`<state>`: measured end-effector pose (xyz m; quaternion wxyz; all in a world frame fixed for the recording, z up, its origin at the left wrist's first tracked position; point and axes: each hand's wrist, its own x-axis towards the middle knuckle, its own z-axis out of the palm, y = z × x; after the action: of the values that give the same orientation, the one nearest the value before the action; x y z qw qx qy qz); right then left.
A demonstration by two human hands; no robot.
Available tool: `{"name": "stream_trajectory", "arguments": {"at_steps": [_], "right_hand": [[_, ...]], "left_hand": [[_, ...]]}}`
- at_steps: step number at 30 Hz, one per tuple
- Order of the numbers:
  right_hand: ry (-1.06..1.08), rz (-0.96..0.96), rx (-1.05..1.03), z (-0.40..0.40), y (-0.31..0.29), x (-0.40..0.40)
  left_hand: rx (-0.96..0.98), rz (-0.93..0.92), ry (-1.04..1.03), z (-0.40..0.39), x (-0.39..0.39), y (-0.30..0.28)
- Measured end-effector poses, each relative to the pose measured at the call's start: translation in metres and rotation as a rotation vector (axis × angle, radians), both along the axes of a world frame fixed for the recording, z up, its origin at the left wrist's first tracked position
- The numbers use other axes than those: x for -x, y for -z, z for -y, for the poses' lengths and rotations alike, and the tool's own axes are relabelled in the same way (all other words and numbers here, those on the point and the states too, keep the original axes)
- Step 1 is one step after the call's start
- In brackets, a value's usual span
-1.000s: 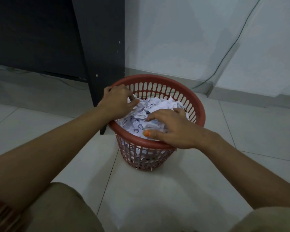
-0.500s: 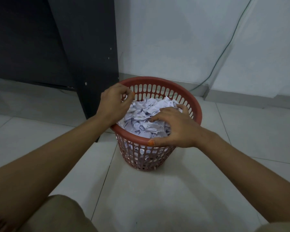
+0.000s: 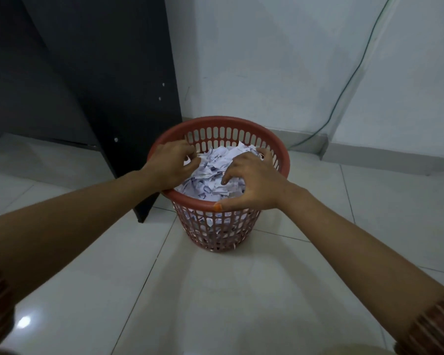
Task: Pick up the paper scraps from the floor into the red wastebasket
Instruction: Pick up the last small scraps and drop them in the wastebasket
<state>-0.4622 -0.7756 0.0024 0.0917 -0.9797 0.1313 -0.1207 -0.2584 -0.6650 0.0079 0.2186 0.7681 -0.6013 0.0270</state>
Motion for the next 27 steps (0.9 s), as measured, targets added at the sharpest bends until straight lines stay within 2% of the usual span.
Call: {"name": "stream_trajectory", "arguments": {"at_steps": [5,9,12,17,24,27], "right_hand": [[-0.012,0.064,0.025,0.019,0.003,-0.015],[-0.044,0.098,0.073,0.03,0.006,-0.023],[-0.051,0.126,0.12,0.037,0.006,-0.026],[-0.024,-0.004,0.207,0.049,0.001,-0.03],[0.099,-0.149,0.379,0.051,0.003,-0.039],[0.147,-0.116,0.383,0.051,0.004,-0.042]], "left_hand": [[-0.216,0.093,0.043,0.013,-0.006,-0.008],[-0.166,-0.001,0.052,0.01,-0.011,0.0],[-0.148,-0.028,0.137,0.003,-0.025,0.007],[-0.121,0.22,0.359,0.002,-0.043,0.017],[-0.098,0.283,0.415,0.023,-0.067,0.022],[-0.114,0.306,0.416,0.035,-0.077,0.019]]}}
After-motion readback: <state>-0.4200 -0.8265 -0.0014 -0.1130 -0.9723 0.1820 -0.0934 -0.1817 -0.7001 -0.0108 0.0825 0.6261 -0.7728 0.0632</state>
